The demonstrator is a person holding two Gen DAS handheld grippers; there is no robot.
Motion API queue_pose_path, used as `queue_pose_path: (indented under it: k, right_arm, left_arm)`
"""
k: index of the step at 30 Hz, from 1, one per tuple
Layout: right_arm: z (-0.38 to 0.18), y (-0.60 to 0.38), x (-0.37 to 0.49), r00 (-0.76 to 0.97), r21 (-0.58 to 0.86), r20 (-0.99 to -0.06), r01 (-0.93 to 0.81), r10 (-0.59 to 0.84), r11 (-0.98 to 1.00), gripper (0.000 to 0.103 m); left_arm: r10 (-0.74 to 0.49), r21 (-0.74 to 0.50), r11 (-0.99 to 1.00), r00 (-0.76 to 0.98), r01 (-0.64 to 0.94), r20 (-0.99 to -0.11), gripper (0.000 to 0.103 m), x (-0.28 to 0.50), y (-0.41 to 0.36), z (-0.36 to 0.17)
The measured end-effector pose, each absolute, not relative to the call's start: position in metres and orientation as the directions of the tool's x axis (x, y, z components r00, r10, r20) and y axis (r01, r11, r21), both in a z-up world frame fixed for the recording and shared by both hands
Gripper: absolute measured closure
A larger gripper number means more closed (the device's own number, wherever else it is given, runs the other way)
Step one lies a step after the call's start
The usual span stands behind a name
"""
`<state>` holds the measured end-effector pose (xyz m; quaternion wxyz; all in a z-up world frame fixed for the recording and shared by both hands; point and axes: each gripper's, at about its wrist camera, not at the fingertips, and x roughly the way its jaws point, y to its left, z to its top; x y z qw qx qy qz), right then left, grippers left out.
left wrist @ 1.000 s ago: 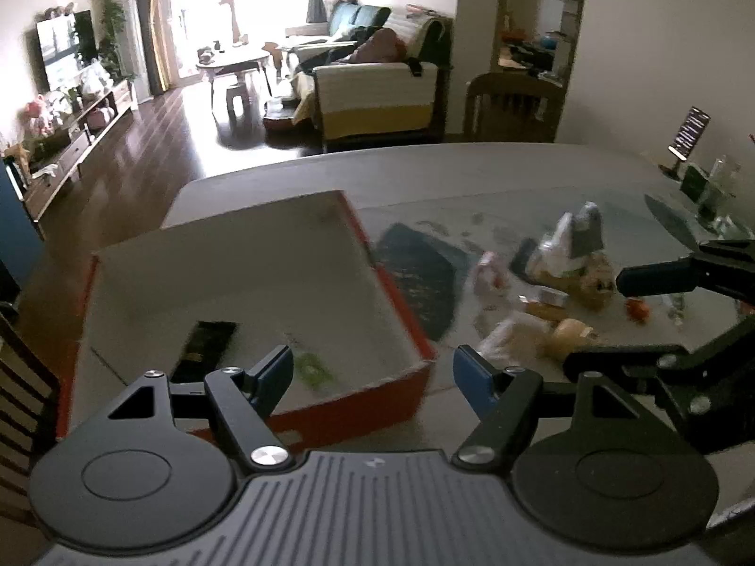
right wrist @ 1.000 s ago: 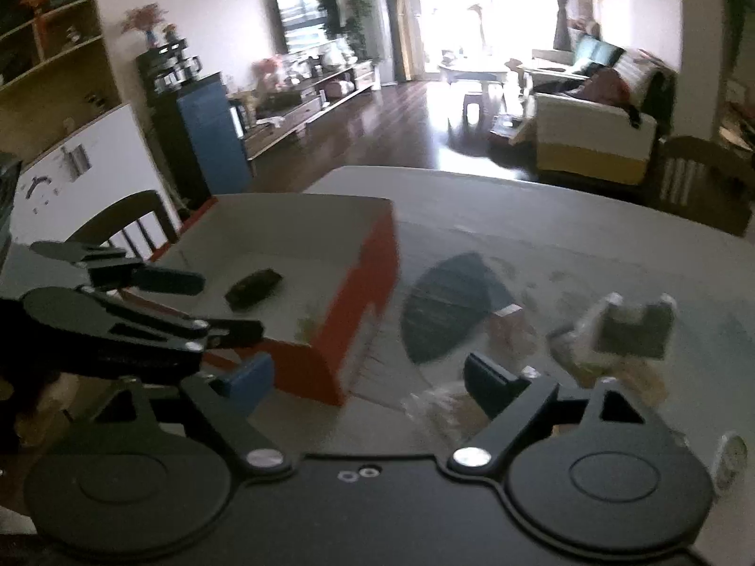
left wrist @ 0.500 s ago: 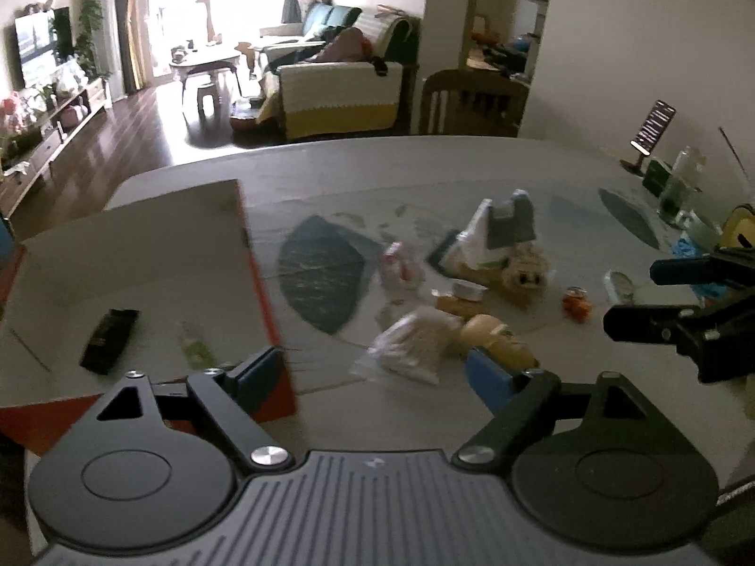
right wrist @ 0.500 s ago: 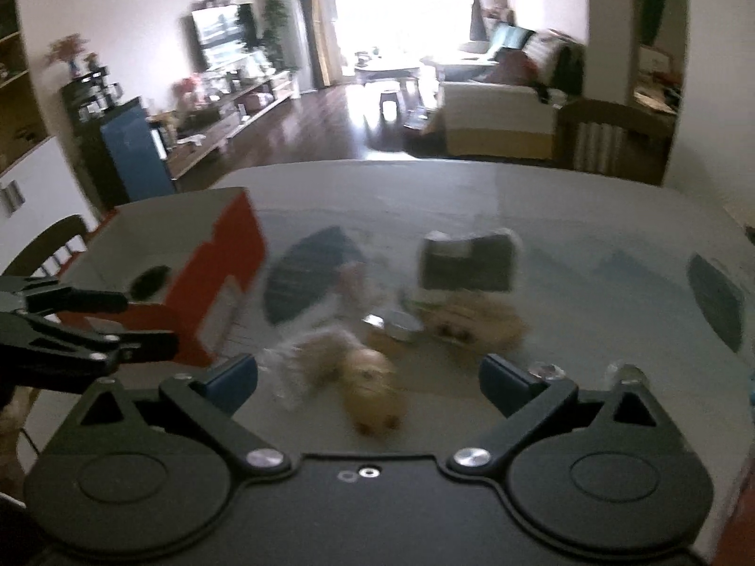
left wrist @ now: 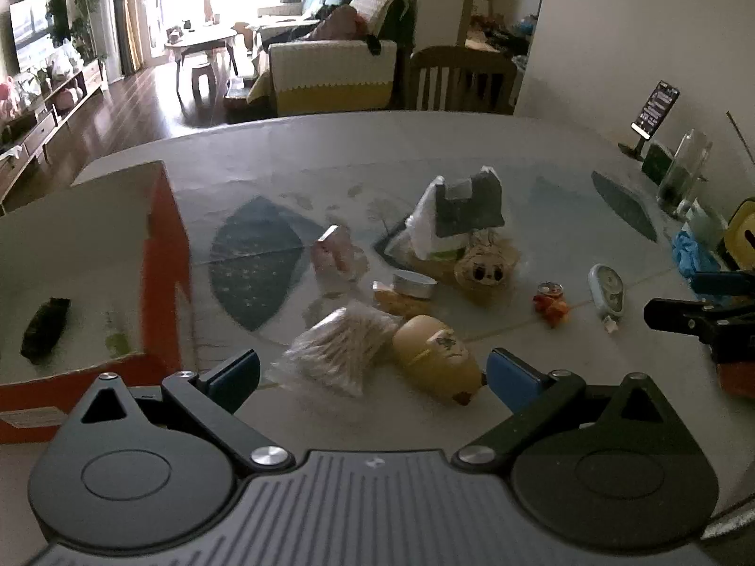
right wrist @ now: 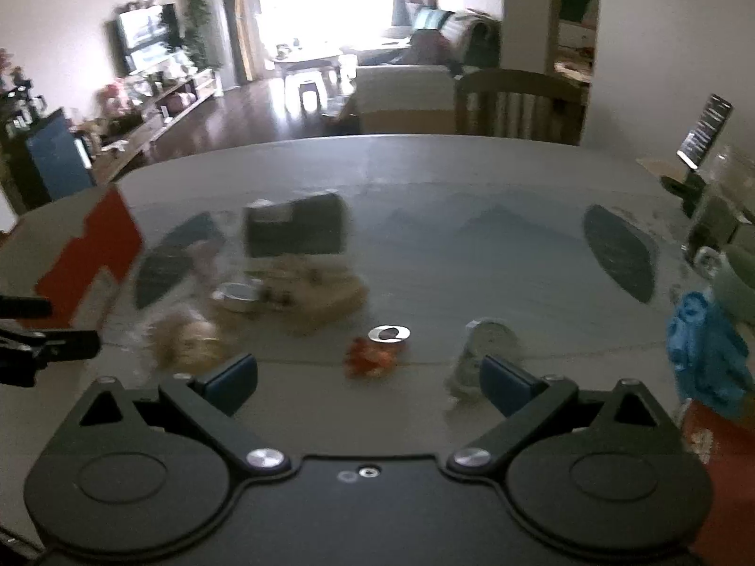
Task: Organize objects
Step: 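Withdraw both tools from the box back over the table, then grasp the tan egg-shaped toy with the left tool while the right tool grasps the tape dispenser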
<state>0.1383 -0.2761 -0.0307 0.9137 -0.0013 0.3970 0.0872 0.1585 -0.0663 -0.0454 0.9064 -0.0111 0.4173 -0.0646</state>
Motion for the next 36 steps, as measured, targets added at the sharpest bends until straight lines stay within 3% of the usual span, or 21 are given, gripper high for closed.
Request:
queue_pose_path:
  k: [10, 26, 36]
  right_arm:
    - [-0.067, -0.313, 0.168, 0.649, 0.018, -0.758, -0.075, 0.063, 0.997, 0.003]
    - [-0.110, -0.337, 0.219, 0.589, -0.006, -0.808, 0.026, -0.021, 1.000, 0.005]
    - [-0.128, -0.341, 0.236, 0.536, 0.026, -0.844, 0.064, -0.013, 0.998, 0.016]
  left_arm:
    - [-0.145, -0.114, 0.989, 0.585, 0.089, -0.798, 0.000, 0.190, -0.101, -0.080]
    - [-0.086, -0.072, 0.996, 0.539, 0.047, -0.838, 0.000, 0.217, -0.128, -0.117]
    - [-0.034, -0.037, 0.999, 0.543, 0.005, -0.839, 0.000, 0.224, -0.131, -0.125]
